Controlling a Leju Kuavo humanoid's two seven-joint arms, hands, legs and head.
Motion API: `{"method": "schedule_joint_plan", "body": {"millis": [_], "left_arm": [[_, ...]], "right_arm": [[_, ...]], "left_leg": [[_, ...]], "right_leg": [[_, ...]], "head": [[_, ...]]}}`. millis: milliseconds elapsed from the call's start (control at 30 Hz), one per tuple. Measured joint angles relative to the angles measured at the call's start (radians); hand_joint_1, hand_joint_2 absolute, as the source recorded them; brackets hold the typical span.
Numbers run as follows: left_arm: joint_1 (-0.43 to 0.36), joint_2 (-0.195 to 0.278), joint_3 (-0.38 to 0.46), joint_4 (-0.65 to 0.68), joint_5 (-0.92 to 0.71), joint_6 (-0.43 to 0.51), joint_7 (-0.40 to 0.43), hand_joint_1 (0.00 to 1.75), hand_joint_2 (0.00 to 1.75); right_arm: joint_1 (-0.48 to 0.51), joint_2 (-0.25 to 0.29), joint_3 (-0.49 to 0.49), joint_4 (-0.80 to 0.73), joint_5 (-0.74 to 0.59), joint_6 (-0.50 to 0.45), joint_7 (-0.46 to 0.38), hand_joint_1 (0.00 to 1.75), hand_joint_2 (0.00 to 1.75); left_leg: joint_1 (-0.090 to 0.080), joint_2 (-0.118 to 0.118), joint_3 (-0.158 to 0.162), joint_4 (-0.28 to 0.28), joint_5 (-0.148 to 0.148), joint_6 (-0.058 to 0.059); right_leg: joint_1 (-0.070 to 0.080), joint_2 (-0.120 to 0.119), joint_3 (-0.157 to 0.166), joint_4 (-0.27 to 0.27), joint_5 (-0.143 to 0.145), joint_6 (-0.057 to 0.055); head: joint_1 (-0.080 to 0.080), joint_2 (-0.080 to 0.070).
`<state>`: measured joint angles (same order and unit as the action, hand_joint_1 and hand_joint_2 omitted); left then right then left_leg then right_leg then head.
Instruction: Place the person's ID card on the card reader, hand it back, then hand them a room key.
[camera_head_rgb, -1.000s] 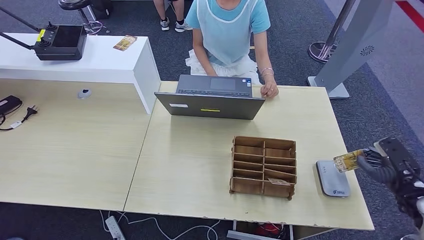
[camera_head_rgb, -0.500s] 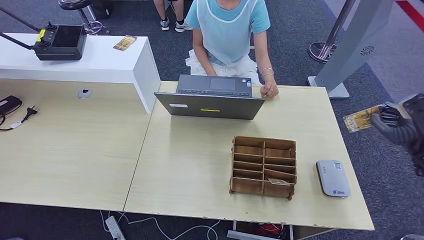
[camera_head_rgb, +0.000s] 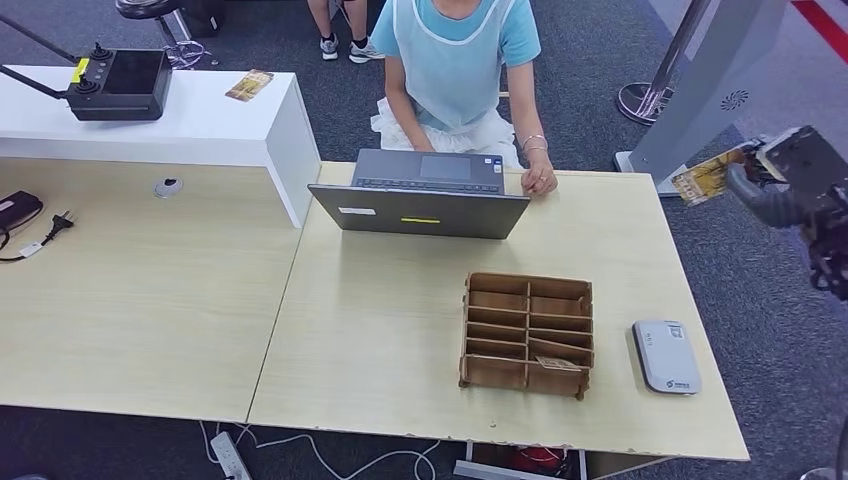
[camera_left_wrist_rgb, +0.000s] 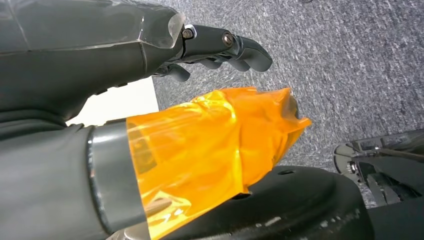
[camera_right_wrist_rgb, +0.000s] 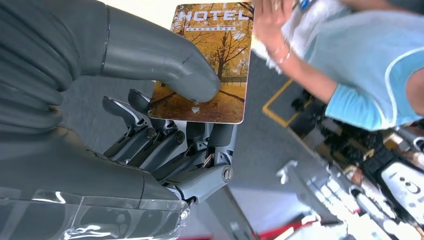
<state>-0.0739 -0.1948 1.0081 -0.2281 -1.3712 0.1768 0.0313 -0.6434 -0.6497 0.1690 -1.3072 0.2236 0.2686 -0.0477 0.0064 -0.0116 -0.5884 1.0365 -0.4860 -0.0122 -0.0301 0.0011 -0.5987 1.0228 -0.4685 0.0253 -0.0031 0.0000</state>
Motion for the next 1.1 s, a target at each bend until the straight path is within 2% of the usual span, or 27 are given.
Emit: {"method": "schedule_joint_plan", "body": {"millis": [133,233,500,800,1100], "left_arm": [[-0.004,-0.004,0.001,0.0,-0.004,-0.002,0.0,0.0,0.0],[-0.006,-0.007,0.001,0.0,-0.005,-0.003,0.0,0.0,0.0],[-0.008,-0.012,0.0,0.0,-0.011,-0.009,0.0,0.0,0.0],[-0.009,-0.012,-0.008,0.0,-0.025,-0.014,-0.008,0.0,0.0],[-0.011,-0.013,-0.021,0.0,-0.035,-0.016,-0.008,0.0,0.0]], "right_arm": [[-0.141,0.051,0.107,0.031,0.241,-0.104,0.072,1.75,1.75],[-0.236,0.103,0.184,0.078,0.348,-0.149,0.104,1.75,1.75],[-0.376,0.222,0.279,0.195,0.487,-0.21,0.125,1.75,1.75],[-0.501,0.368,0.331,0.364,0.604,-0.233,0.139,1.75,1.75],[-0.559,0.453,0.347,0.511,0.627,-0.238,0.169,1.75,1.75]], "left_leg": [[0.0,0.003,0.002,0.0,0.001,-0.001],[0.001,0.001,0.003,0.0,0.002,-0.002],[0.001,0.0,0.002,0.0,0.003,-0.002],[0.001,0.0,0.002,0.0,0.003,-0.002],[0.001,-0.001,0.002,0.0,0.003,-0.002]], "right_leg": [[0.0,0.003,0.0,0.0,0.0,0.0],[0.001,0.002,0.0,0.001,0.001,0.0],[0.001,0.001,0.0,0.001,0.001,0.0],[0.001,0.0,0.0,0.001,0.001,0.0],[0.001,0.0,0.0,0.001,0.001,0.0]], "head": [[0.0,0.0],[0.0,0.0],[0.0,0.0],[0.0,0.0],[0.0,0.0]]}}
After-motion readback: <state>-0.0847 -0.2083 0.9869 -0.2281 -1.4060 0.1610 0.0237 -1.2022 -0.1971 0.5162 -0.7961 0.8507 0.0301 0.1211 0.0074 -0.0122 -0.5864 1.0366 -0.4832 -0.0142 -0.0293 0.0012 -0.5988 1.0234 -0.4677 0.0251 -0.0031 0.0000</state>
